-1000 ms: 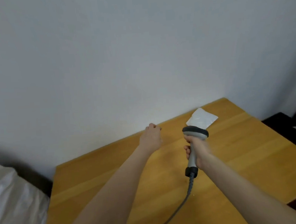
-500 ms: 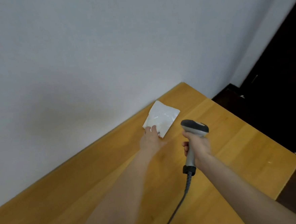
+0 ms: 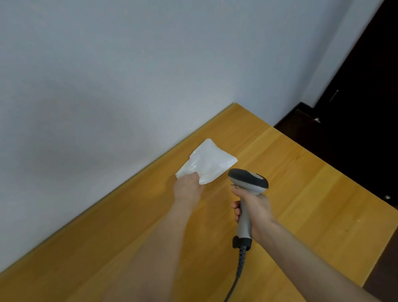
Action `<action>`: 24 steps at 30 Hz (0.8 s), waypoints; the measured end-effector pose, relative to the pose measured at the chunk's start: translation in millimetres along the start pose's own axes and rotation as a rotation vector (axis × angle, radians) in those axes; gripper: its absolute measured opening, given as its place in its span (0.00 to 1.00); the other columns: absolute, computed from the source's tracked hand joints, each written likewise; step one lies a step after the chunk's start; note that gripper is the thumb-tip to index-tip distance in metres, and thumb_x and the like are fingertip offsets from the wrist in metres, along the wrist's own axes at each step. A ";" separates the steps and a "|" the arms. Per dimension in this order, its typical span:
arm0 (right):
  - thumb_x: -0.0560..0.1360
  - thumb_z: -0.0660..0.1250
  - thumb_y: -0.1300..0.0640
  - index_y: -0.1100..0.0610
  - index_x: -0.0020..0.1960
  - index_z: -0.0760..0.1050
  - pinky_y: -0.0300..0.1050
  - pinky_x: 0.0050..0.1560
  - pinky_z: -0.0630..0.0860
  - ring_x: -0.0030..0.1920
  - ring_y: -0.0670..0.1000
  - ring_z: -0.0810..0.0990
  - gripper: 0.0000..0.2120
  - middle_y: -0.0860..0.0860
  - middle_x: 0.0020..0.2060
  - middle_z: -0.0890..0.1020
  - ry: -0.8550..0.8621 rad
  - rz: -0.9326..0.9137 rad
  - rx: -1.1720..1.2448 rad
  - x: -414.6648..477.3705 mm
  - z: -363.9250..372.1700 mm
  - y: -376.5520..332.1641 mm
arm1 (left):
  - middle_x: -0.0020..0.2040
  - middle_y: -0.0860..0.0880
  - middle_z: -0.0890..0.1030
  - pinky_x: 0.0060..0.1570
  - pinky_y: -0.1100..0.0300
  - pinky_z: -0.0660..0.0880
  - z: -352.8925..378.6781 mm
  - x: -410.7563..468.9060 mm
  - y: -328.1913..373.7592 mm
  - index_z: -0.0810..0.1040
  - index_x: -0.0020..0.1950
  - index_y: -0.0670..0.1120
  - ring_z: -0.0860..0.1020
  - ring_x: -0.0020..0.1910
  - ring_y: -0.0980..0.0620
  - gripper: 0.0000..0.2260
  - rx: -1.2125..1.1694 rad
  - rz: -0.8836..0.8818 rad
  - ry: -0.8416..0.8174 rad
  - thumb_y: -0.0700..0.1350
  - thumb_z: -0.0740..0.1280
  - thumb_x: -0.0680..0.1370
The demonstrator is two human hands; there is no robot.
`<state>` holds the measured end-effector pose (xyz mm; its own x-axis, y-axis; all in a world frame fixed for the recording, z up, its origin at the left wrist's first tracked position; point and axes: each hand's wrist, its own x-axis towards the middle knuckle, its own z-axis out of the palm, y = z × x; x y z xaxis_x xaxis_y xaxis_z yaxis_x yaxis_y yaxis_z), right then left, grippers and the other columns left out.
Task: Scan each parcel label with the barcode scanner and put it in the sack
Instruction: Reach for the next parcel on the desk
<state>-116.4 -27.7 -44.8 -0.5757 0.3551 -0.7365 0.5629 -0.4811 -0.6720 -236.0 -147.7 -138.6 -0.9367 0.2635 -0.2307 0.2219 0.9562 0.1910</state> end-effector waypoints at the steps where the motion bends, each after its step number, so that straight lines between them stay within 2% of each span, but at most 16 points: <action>1: 0.75 0.71 0.58 0.60 0.40 0.76 0.42 0.28 0.70 0.24 0.49 0.70 0.08 0.52 0.23 0.75 -0.018 -0.004 0.010 -5.3 -2.5 -1.1 | 0.49 0.45 0.81 0.38 0.58 0.68 -4.8 -6.6 -2.2 0.78 0.54 0.44 0.79 0.48 0.45 0.08 -0.083 -0.046 0.005 0.43 0.61 0.79; 2: 0.75 0.71 0.59 0.60 0.41 0.76 0.42 0.28 0.70 0.24 0.49 0.71 0.07 0.52 0.24 0.75 -0.034 -0.011 0.022 -11.8 -4.9 -2.5 | 0.44 0.45 0.80 0.37 0.58 0.67 -12.1 -15.4 -4.8 0.79 0.50 0.44 0.77 0.43 0.45 0.07 -0.218 -0.109 0.026 0.41 0.61 0.78; 4: 0.75 0.71 0.59 0.59 0.42 0.77 0.42 0.29 0.70 0.24 0.48 0.71 0.05 0.53 0.26 0.76 -0.061 -0.035 0.042 -25.4 -10.0 -5.1 | 0.39 0.45 0.77 0.35 0.56 0.71 -27.3 -34.3 -8.8 0.78 0.45 0.44 0.75 0.39 0.46 0.08 -0.677 -0.250 0.062 0.37 0.60 0.77; 6: 0.74 0.72 0.60 0.59 0.43 0.78 0.42 0.30 0.71 0.25 0.48 0.72 0.04 0.53 0.29 0.77 -0.101 -0.072 0.052 -43.6 -16.8 -6.3 | 0.46 0.44 0.80 0.40 0.58 0.79 -45.9 -65.6 -9.9 0.78 0.52 0.42 0.79 0.44 0.47 0.09 -1.162 -0.375 0.019 0.35 0.59 0.79; 8: 0.74 0.72 0.62 0.60 0.44 0.77 0.42 0.31 0.72 0.27 0.49 0.74 0.04 0.53 0.32 0.79 -0.156 -0.127 0.064 -65.9 -24.3 -4.4 | 0.50 0.42 0.81 0.45 0.58 0.80 -64.0 -105.0 -10.2 0.75 0.56 0.41 0.81 0.47 0.46 0.08 -1.418 -0.431 -0.020 0.35 0.59 0.81; 10: 0.73 0.73 0.63 0.59 0.44 0.77 0.43 0.34 0.74 0.32 0.49 0.77 0.05 0.53 0.34 0.79 -0.188 -0.183 0.069 -90.3 -32.2 -0.4 | 0.48 0.42 0.82 0.47 0.54 0.80 -80.4 -145.8 -7.8 0.74 0.54 0.39 0.82 0.45 0.47 0.06 -1.577 -0.433 -0.031 0.34 0.59 0.81; 13: 0.70 0.76 0.63 0.58 0.48 0.79 0.45 0.42 0.79 0.41 0.49 0.81 0.09 0.51 0.40 0.82 -0.219 -0.241 0.047 -126.2 -43.4 9.5 | 0.44 0.43 0.84 0.46 0.54 0.81 -98.5 -205.0 -0.1 0.76 0.50 0.39 0.83 0.43 0.48 0.07 -1.717 -0.372 -0.052 0.34 0.59 0.81; 15: 0.69 0.77 0.64 0.59 0.51 0.79 0.50 0.49 0.81 0.46 0.52 0.83 0.13 0.53 0.44 0.84 -0.241 -0.258 0.013 -148.3 -48.8 19.6 | 0.47 0.42 0.84 0.43 0.55 0.82 -106.1 -242.4 3.8 0.76 0.54 0.39 0.83 0.44 0.48 0.08 -1.761 -0.352 -0.054 0.34 0.58 0.81; 17: 0.69 0.75 0.65 0.60 0.50 0.79 0.54 0.52 0.80 0.46 0.54 0.82 0.10 0.54 0.43 0.84 -0.247 -0.280 -0.045 -170.1 -53.5 30.4 | 0.50 0.42 0.83 0.42 0.55 0.82 -111.5 -278.3 5.3 0.75 0.59 0.41 0.83 0.46 0.47 0.10 -1.761 -0.334 -0.040 0.35 0.57 0.82; 19: 0.71 0.72 0.68 0.60 0.44 0.77 0.48 0.43 0.76 0.40 0.50 0.78 0.07 0.51 0.38 0.80 -0.249 -0.316 -0.099 -192.8 -58.1 39.9 | 0.53 0.42 0.82 0.43 0.55 0.81 -116.3 -312.0 3.8 0.75 0.63 0.44 0.83 0.46 0.47 0.13 -1.726 -0.322 -0.016 0.34 0.57 0.81; 21: 0.72 0.69 0.70 0.59 0.42 0.74 0.42 0.35 0.70 0.37 0.49 0.74 0.08 0.51 0.36 0.77 -0.261 -0.348 -0.141 -213.2 -62.3 49.5 | 0.54 0.44 0.82 0.43 0.56 0.80 -123.0 -342.4 -0.1 0.76 0.63 0.46 0.82 0.47 0.48 0.17 -1.663 -0.320 0.025 0.33 0.56 0.80; 24: 0.71 0.67 0.72 0.62 0.45 0.74 0.40 0.33 0.67 0.35 0.49 0.71 0.07 0.52 0.36 0.74 -0.324 -0.372 -0.194 -240.1 -64.4 66.9 | 0.51 0.46 0.83 0.41 0.56 0.79 -136.2 -383.0 -9.6 0.79 0.60 0.43 0.82 0.44 0.49 0.12 -1.559 -0.354 0.107 0.40 0.60 0.80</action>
<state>97.7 -93.5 82.1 -0.8941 0.1926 -0.4044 0.3673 -0.2013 -0.9080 83.7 -275.2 77.9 -0.9071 -0.0063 -0.4209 -0.4177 -0.1111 0.9018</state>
